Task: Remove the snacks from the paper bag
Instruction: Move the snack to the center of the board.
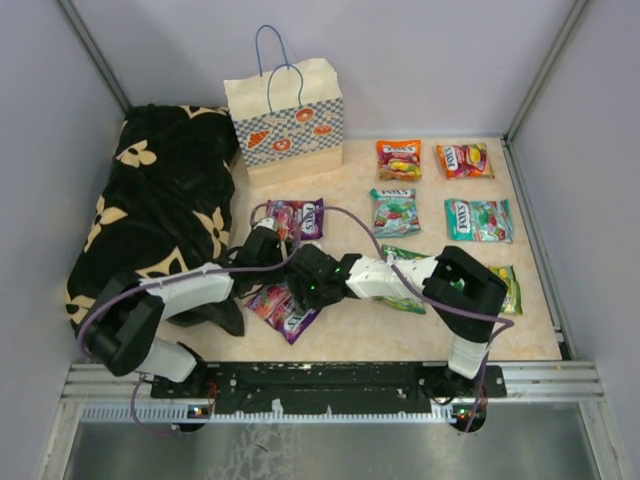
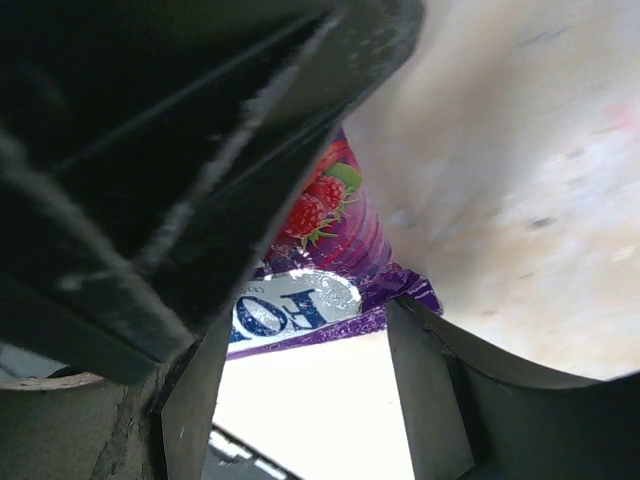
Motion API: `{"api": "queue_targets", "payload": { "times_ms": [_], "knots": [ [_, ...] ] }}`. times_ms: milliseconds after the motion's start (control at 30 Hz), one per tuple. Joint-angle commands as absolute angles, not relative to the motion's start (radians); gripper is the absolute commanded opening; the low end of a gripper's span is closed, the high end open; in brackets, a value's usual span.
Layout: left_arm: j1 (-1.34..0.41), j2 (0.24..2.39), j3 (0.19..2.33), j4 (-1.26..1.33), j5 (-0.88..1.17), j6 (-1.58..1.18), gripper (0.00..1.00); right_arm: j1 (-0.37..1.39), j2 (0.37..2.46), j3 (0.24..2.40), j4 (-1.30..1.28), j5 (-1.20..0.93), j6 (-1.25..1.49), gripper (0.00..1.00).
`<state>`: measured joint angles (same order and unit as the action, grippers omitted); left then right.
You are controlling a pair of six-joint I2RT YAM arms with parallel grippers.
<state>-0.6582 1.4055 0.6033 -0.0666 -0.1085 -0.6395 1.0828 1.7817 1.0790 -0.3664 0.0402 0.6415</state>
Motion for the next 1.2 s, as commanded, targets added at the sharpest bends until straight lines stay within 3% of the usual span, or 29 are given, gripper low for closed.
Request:
{"api": "queue_targets", "payload": {
  "times_ms": [0,500,833,1033,1167],
  "knots": [
    [-0.636,1.587,0.631,-0.126,-0.097,-0.642,0.83,0.923,1.798,0.967,-0.342,0.044,0.556,0.64],
    [-0.459,1.685,0.813,-0.094,0.006,-0.571,0.8,0.661,1.906,1.155,-0.31,-0.066,0.349,0.68],
    [-0.52,1.57,0.639,-0.017,0.07,-0.654,0.75,0.607,1.971,1.324,-0.343,-0.204,0.203,0.73],
    [-0.528,1.482,0.568,-0.02,0.075,-0.685,0.59,0.584,1.937,1.364,-0.293,-0.291,0.24,0.74],
    [-0.53,1.441,0.556,-0.047,0.065,-0.689,0.57,0.573,1.891,1.358,-0.271,-0.271,0.261,0.74]
  ]
}}
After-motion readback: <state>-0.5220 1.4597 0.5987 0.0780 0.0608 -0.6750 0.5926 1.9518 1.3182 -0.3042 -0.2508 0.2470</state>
